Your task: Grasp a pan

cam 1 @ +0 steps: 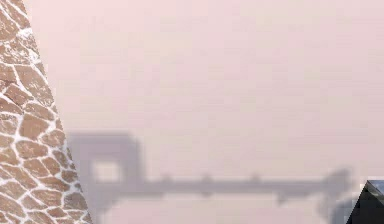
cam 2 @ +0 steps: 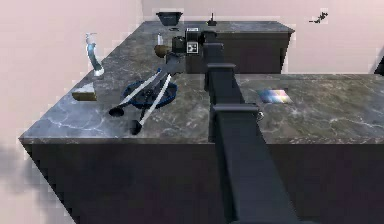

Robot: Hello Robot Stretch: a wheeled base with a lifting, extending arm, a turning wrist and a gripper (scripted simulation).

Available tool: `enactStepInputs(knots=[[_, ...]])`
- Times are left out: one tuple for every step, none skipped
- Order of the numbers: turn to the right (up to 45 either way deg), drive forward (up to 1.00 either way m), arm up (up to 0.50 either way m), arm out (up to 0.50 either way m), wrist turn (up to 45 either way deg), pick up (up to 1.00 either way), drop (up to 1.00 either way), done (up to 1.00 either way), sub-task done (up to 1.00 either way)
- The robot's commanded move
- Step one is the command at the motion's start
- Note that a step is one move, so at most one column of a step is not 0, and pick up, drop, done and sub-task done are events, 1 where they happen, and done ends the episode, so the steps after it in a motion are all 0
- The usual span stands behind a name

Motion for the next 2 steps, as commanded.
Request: enactStepInputs(knots=[[0.0, 0.0, 0.0, 0.0, 45.0, 0.0, 0.0, 0.0, 0.0], [0.0, 0.0, 0.0, 0.0, 45.0, 0.0, 0.0, 0.0, 0.0]])
